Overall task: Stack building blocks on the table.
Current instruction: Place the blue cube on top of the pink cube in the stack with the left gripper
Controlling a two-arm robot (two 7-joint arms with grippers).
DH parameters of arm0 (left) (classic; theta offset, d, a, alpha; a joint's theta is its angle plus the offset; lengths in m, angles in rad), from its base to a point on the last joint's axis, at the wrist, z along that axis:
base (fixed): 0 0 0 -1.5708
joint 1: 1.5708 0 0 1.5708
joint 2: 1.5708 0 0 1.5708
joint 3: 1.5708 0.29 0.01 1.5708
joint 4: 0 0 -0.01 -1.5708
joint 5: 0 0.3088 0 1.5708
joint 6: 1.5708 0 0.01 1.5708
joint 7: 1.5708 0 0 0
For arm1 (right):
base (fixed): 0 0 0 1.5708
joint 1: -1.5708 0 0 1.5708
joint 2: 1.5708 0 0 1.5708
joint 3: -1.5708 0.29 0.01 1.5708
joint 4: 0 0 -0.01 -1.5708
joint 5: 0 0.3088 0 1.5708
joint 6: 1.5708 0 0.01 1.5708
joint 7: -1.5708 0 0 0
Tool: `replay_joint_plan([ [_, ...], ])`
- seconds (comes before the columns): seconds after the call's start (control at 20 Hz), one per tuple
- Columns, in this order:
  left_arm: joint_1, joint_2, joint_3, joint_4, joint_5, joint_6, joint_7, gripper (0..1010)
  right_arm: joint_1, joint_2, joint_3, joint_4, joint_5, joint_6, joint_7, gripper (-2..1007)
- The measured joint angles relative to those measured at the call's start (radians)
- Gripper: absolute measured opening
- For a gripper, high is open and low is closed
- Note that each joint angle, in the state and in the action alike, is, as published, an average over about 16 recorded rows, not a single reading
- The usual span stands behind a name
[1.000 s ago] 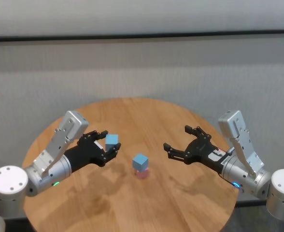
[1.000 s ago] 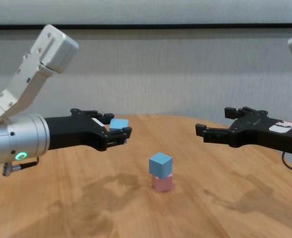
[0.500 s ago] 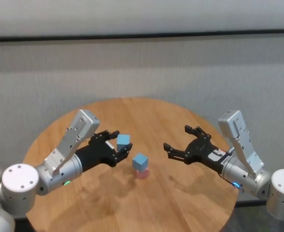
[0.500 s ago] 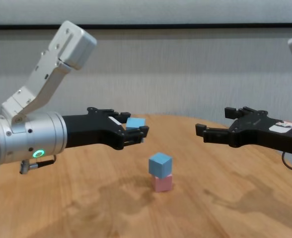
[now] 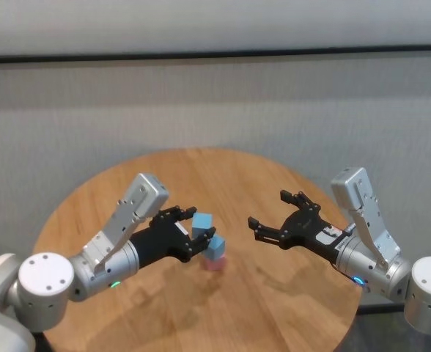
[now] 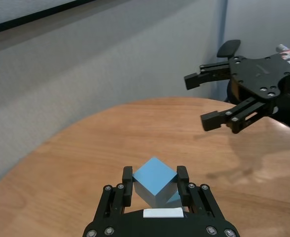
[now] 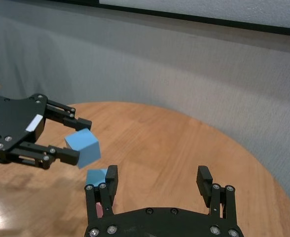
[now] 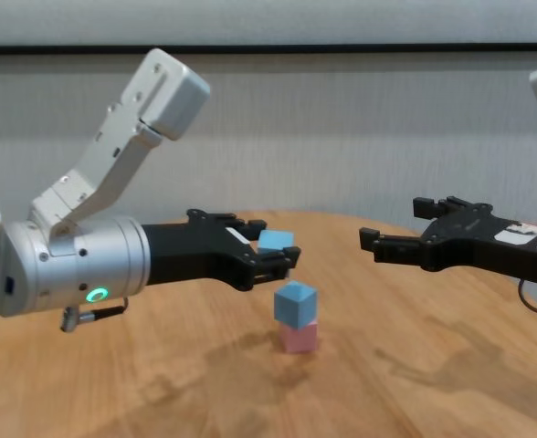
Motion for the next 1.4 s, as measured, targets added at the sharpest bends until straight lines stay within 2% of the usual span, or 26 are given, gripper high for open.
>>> replay_joint_plan([
  [0.55, -0.019, -0.014, 0.038, 0.030, -0.010, -0.005, 0.003, 558, 0.000, 0.000, 0.000, 0.000, 0.000, 0.000, 0.000, 1005],
  [1.4, -0.060, -0.040, 0.065, 0.109, -0.012, -0.027, -0.003, 558, 0.000, 0.000, 0.000, 0.000, 0.000, 0.000, 0.000, 1005],
])
